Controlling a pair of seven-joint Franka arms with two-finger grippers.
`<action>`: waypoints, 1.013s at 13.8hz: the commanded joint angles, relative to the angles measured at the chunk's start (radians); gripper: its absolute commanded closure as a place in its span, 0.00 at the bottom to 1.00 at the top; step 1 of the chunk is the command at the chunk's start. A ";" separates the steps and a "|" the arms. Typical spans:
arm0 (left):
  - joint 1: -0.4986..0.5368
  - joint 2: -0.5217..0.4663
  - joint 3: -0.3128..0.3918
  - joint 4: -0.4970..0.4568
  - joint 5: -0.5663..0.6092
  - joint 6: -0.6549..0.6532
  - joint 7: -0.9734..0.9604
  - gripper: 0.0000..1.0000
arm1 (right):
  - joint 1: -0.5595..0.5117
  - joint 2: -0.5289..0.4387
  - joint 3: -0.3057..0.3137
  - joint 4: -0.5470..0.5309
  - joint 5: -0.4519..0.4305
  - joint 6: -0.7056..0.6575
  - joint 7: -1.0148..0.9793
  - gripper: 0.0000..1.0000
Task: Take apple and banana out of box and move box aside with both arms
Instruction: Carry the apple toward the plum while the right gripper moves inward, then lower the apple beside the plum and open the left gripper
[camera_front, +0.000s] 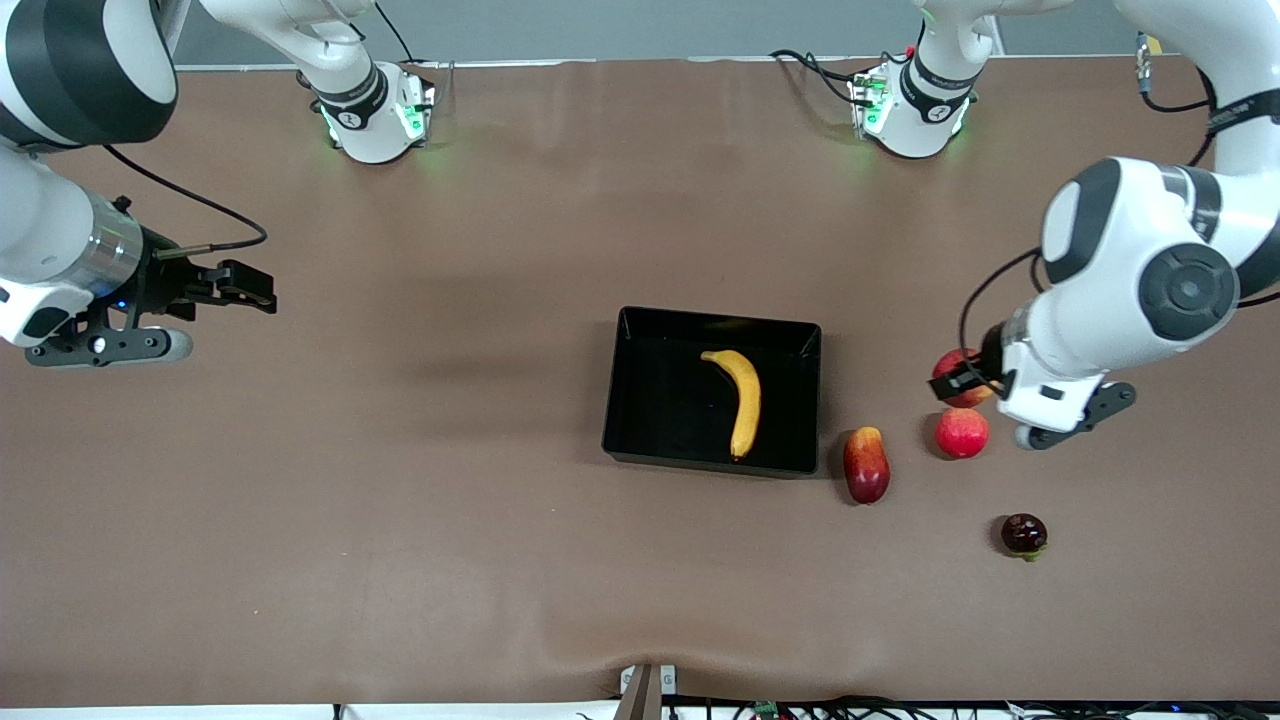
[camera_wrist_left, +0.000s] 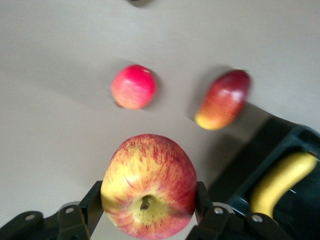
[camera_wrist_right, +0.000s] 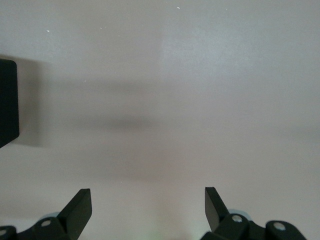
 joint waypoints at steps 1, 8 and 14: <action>0.080 -0.038 -0.013 -0.141 0.041 0.129 0.097 1.00 | -0.015 0.010 0.006 -0.005 0.014 0.003 0.013 0.00; 0.236 0.041 -0.015 -0.209 0.054 0.347 0.413 1.00 | -0.007 0.035 0.007 -0.005 0.021 0.035 0.011 0.00; 0.241 0.190 -0.013 -0.195 0.202 0.569 0.459 1.00 | 0.048 0.098 0.009 -0.006 0.021 0.102 0.011 0.00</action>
